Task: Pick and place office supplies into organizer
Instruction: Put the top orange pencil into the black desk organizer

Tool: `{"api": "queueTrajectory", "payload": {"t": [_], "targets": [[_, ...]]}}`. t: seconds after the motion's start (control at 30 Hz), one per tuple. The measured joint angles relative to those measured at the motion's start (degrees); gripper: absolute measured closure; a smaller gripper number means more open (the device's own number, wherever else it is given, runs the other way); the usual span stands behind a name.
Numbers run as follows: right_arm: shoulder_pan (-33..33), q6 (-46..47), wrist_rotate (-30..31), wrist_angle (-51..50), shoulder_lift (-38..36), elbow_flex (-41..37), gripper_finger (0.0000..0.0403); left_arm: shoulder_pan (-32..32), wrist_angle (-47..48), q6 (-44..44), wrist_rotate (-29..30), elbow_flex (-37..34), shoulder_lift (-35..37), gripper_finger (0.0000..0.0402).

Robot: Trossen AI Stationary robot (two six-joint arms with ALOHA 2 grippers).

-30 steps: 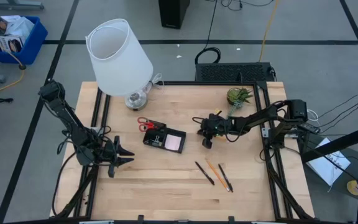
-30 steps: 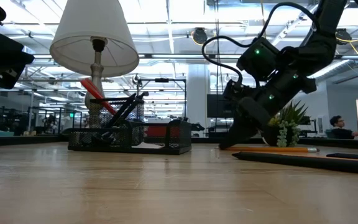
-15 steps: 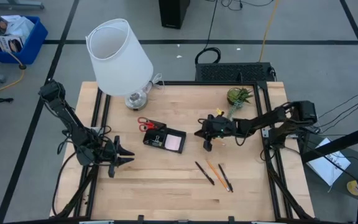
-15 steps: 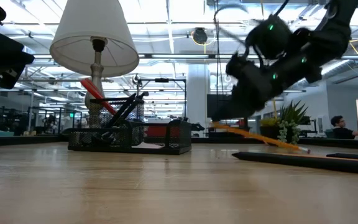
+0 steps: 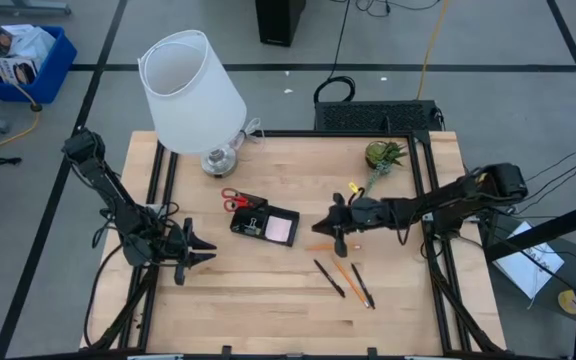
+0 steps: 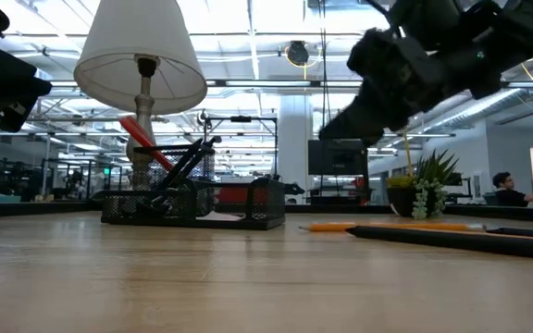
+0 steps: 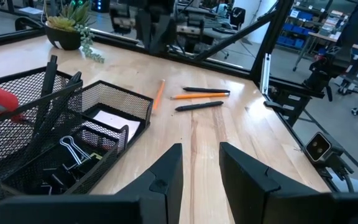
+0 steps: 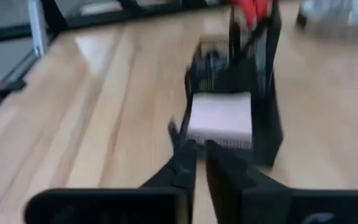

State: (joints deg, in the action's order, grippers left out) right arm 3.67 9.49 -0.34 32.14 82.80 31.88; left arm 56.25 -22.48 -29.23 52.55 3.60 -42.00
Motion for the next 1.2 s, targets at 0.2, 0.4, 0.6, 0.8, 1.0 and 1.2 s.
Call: {"api": "queueTrajectory", "payload": {"t": [0.2, 0.4, 0.6, 0.8, 1.0, 1.2], "targets": [[6.0, 4.3, 1.8, -6.9, 2.5, 0.1, 0.0293, -0.1, 0.0, 0.4, 0.0, 0.0, 0.0, 0.0293], [10.8, 11.0, 4.9, -13.7, 2.0, 0.1, 0.0242, -1.0, 0.0, -0.4, 0.0, 0.0, 0.0, 0.0293], [14.9, 14.8, 4.8, -14.7, 2.1, 0.7, 0.0248, -2.1, 0.2, -0.3, 0.0, 0.0, 0.0, 0.0293], [14.8, 10.9, 8.8, -16.8, 4.1, 1.9, 0.0268, -3.4, 0.0, -1.1, -0.5, 0.0, 0.0, 0.0293], [12.1, 9.3, 8.5, -17.7, 6.9, 1.9, 0.0270, -3.7, 0.1, -1.3, -1.5, 0.0, 0.0, 0.0293], [11.2, 8.0, 5.6, -17.0, 11.3, 3.7, 0.0271, -3.7, 0.5, -0.7, -1.5, 0.0, 0.0, 0.0293]]}}
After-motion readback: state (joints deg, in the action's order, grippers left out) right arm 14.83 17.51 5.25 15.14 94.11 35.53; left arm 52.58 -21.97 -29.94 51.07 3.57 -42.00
